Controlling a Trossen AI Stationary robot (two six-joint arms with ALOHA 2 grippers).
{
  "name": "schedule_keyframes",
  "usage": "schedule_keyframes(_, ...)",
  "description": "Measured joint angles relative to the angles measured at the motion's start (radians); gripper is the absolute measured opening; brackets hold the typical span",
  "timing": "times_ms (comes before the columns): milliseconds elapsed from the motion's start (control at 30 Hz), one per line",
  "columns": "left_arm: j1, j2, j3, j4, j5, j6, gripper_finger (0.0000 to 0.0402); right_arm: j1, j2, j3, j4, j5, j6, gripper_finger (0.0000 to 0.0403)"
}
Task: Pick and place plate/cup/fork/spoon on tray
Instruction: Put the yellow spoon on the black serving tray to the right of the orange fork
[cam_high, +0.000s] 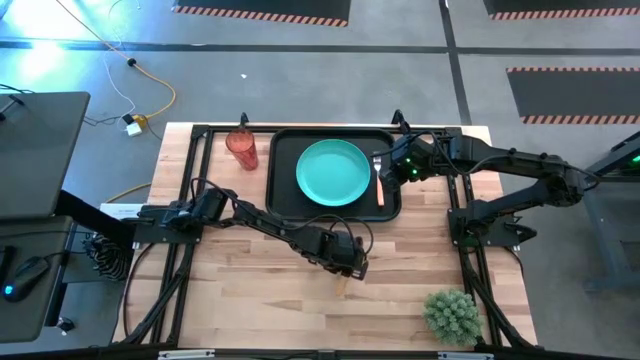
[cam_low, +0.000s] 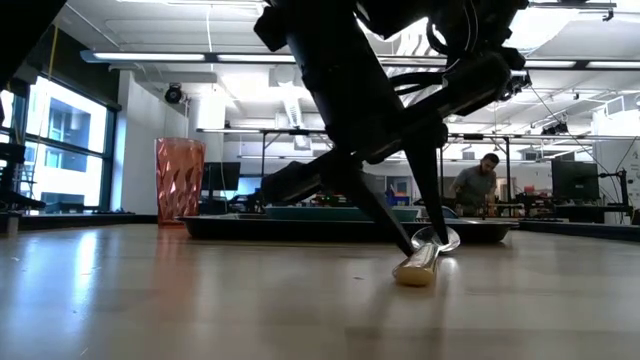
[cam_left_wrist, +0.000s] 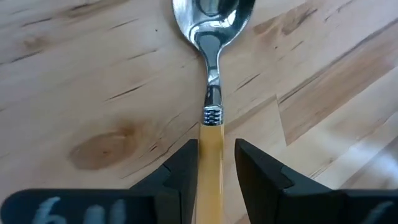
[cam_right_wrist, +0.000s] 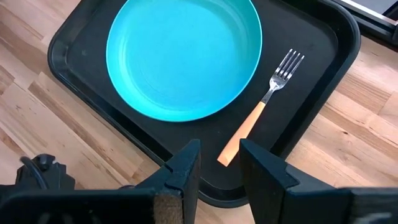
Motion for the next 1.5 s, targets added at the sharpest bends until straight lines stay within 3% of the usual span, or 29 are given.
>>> schedule_keyframes(433, 0.017, -0.064, 0.000, -0.020, 0.053, 0.109, 0.0099, 0.000, 0.000, 0.000, -0.003, -0.016, 0.000, 0.0103)
schedule_keyframes(600, 0.020, -0.127, -0.001, -0.130, 0.049, 0.195, 0.0099, 0.002, 0.000, 0.000, -0.035, -0.067, 0.021, 0.0103)
schedule_keyframes(867, 0.024, -0.285, 0.000, -0.304, -0.091, 0.377, 0.0099, 0.086, 0.000, 0.000, -0.099, -0.086, 0.120, 0.0103)
schedule_keyframes(1033, 0.026, -0.412, 0.000, -0.413, -0.195, 0.494, 0.0099, 0.164, -0.001, 0.000, -0.105, -0.088, 0.259, 0.0103)
schedule_keyframes(1500, 0.012, -0.772, -0.007, -0.765, -0.345, 0.746, 0.0099, 0.454, 0.049, 0.000, -0.079, -0.085, 0.820, 0.0103)
